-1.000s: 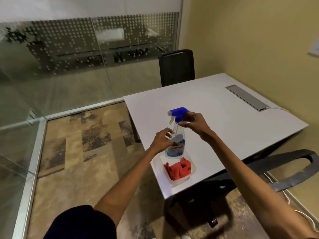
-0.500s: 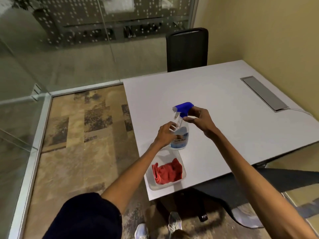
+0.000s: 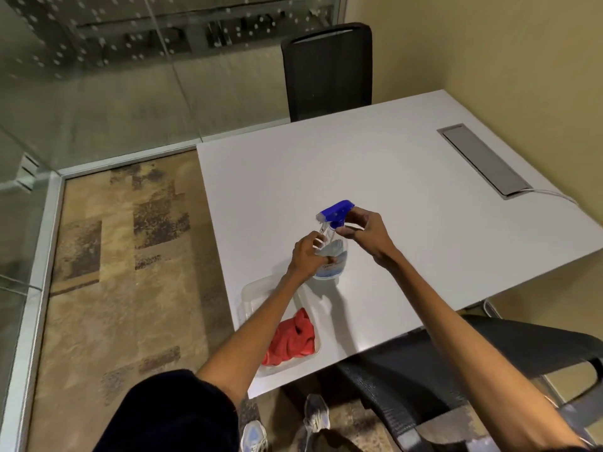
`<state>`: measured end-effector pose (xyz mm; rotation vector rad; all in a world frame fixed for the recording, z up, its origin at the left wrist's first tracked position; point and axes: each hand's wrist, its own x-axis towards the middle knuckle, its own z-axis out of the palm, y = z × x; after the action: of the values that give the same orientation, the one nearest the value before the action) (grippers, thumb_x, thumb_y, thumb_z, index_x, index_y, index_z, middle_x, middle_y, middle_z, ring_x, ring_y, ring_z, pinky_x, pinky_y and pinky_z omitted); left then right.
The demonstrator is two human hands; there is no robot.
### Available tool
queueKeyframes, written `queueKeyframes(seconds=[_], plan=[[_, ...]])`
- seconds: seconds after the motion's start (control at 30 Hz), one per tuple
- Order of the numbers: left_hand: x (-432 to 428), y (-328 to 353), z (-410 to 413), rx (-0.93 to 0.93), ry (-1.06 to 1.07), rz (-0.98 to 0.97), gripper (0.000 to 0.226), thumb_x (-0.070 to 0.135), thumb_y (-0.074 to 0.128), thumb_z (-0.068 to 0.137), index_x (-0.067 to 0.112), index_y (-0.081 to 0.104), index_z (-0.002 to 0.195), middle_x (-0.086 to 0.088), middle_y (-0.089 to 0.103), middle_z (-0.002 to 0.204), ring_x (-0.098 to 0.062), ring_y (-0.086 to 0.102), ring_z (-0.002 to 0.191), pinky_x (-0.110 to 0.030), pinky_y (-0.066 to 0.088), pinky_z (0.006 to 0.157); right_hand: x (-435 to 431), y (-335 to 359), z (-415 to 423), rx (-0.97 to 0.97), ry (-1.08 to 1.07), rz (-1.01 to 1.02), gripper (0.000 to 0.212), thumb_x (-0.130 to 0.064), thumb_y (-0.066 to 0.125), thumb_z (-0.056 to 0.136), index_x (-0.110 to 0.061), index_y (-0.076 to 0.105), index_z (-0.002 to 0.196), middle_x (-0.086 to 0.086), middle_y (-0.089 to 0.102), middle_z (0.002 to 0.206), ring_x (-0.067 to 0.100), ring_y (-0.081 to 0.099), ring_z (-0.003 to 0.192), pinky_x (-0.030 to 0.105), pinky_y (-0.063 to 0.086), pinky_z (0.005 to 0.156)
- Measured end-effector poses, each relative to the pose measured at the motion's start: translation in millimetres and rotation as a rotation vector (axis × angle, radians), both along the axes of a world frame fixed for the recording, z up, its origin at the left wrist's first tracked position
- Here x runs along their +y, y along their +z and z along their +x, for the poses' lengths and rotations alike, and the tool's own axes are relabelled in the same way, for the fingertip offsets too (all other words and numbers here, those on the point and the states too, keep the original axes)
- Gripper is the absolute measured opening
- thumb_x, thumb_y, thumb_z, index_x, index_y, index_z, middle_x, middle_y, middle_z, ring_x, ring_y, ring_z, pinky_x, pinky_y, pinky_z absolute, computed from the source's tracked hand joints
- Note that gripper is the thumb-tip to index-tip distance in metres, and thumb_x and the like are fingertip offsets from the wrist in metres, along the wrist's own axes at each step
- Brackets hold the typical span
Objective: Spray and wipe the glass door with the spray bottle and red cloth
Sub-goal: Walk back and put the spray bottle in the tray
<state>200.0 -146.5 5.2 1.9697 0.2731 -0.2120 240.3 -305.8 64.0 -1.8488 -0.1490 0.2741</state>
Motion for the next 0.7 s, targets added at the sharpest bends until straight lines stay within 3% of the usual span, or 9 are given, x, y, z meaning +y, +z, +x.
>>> queueKeyframes(seconds=[0.27, 0.53, 0.63, 0.7], plan=[[-21, -19, 7, 0.009, 0.033, 0.002, 0.049, 0.009, 0.084, 0.075, -0.002, 0.059, 0.116, -0.019, 0.066, 0.110, -0.035, 0.062, 0.102, -0.046, 0.055, 0.088, -17, -32, 7, 0.053, -0.034, 0.018, 0.046, 0.012, 0.069, 0.083, 0.000, 0.065, 0.127, 0.009, 0.072, 0.114, -0.002, 0.070, 0.098, 0.018, 0.056, 0.087], [-26, -26, 11, 0.057, 0.052, -0.021, 0.061, 0.012, 0.084, 0.077, 0.003, 0.055, 0.130, -0.016, 0.066, 0.122, -0.031, 0.062, 0.111, -0.028, 0.047, 0.090, -21, -44, 6, 0.066, -0.024, 0.074, 0.046, 0.009, 0.071, 0.084, -0.003, 0.065, 0.128, 0.007, 0.072, 0.116, 0.002, 0.069, 0.104, 0.022, 0.055, 0.091], [-26, -25, 11, 0.069, 0.030, -0.012, 0.067, 0.014, 0.084, 0.077, 0.004, 0.051, 0.135, -0.015, 0.063, 0.128, -0.030, 0.060, 0.116, -0.030, 0.047, 0.095, -21, -46, 4, 0.077, -0.026, 0.102, 0.045, 0.008, 0.073, 0.082, -0.008, 0.066, 0.124, 0.004, 0.073, 0.114, 0.004, 0.068, 0.105, 0.028, 0.056, 0.095], [-26, -23, 10, 0.061, 0.018, -0.002, 0.070, 0.013, 0.084, 0.077, 0.003, 0.049, 0.136, -0.017, 0.062, 0.129, -0.032, 0.059, 0.118, -0.039, 0.049, 0.102, -22, -47, 1, 0.072, -0.043, 0.096, 0.047, 0.007, 0.076, 0.080, -0.012, 0.068, 0.122, 0.001, 0.072, 0.113, 0.006, 0.067, 0.107, 0.036, 0.056, 0.098]])
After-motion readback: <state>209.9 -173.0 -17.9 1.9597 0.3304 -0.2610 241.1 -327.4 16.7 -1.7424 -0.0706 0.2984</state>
